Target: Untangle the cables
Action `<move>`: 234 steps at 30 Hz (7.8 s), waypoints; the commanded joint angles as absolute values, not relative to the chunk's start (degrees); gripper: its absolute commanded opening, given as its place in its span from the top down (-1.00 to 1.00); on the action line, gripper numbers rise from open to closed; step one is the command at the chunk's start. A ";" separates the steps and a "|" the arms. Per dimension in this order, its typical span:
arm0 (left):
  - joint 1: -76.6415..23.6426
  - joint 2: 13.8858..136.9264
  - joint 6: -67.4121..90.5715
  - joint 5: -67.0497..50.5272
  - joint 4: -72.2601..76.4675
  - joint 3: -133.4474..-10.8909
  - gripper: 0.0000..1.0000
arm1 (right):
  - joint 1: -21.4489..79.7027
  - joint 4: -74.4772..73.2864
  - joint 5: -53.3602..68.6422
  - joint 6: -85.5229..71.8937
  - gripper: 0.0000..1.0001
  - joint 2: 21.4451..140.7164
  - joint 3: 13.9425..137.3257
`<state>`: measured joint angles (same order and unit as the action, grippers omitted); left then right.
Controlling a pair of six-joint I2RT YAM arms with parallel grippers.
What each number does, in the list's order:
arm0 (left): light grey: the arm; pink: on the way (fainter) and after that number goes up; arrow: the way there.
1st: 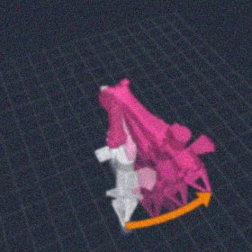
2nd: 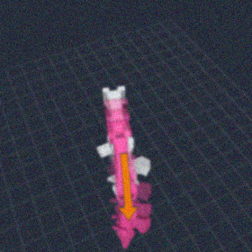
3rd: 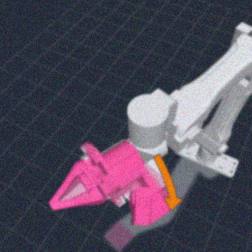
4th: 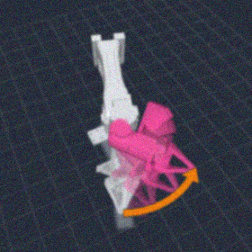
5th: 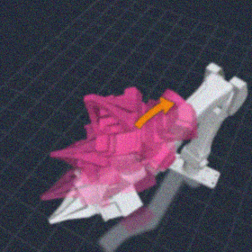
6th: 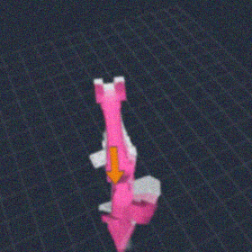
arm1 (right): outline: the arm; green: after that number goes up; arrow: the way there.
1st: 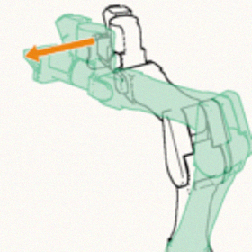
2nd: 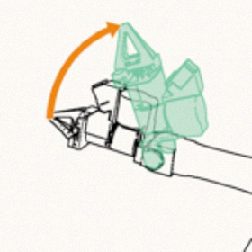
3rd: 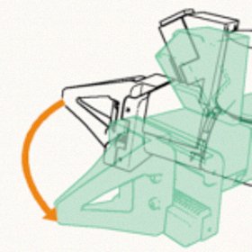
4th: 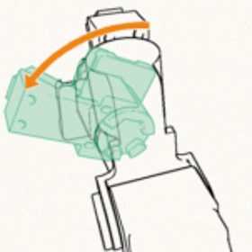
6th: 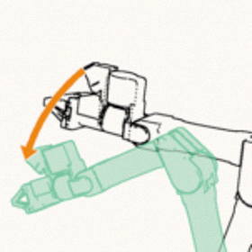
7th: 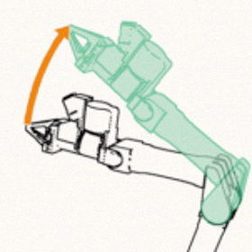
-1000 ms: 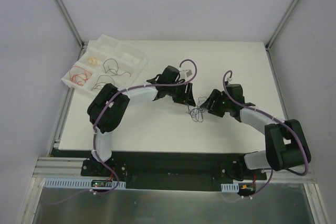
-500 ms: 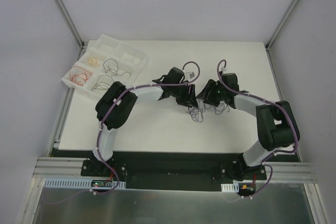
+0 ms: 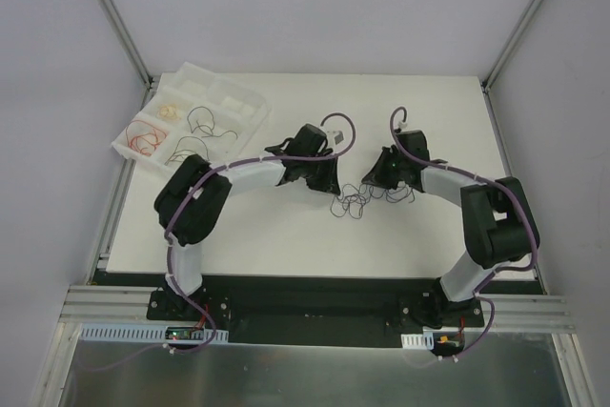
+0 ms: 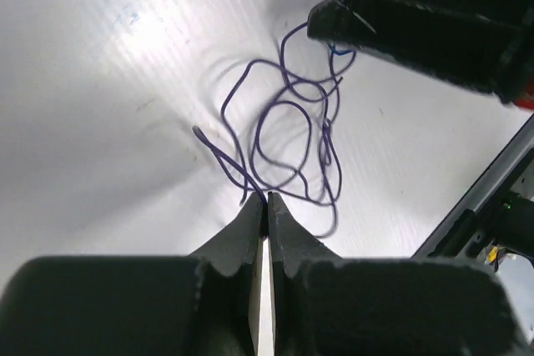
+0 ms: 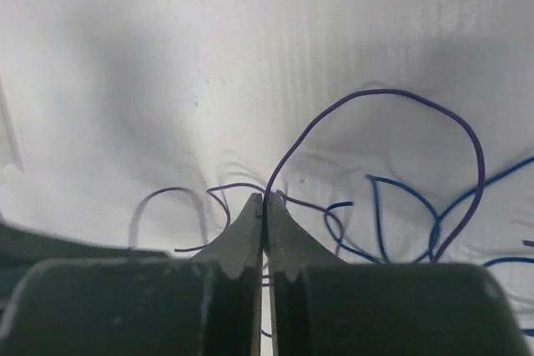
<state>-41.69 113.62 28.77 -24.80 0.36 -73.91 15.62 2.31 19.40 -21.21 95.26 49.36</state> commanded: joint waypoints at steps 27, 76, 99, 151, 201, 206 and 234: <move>-38.32 55.02 -6.16 14.50 -19.42 -87.62 1.00 | 3.34 11.07 10.01 -37.18 0.99 82.35 31.99; -35.51 113.02 -9.58 -21.61 -37.00 -87.36 -0.68 | 3.34 17.84 21.71 -33.75 0.99 87.71 33.92; -39.46 108.30 -2.99 -9.66 -32.96 -81.39 1.00 | 3.34 18.81 22.68 -33.75 0.99 87.89 33.66; 7.82 111.00 15.47 -39.29 -12.39 -93.96 1.00 | 3.25 20.04 24.61 -34.01 0.99 89.74 34.63; -25.92 78.48 13.79 -35.34 -2.91 -55.46 -0.35 | 22.43 19.79 39.20 -32.08 -0.24 86.76 40.53; -29.17 87.08 18.62 -33.05 -2.98 -59.32 -0.34 | 15.66 9.08 33.15 -27.17 -0.28 80.68 40.07; -33.22 102.04 25.58 -32.95 -5.45 -61.09 1.00 | 22.32 14.23 28.57 -36.38 -0.10 100.11 45.27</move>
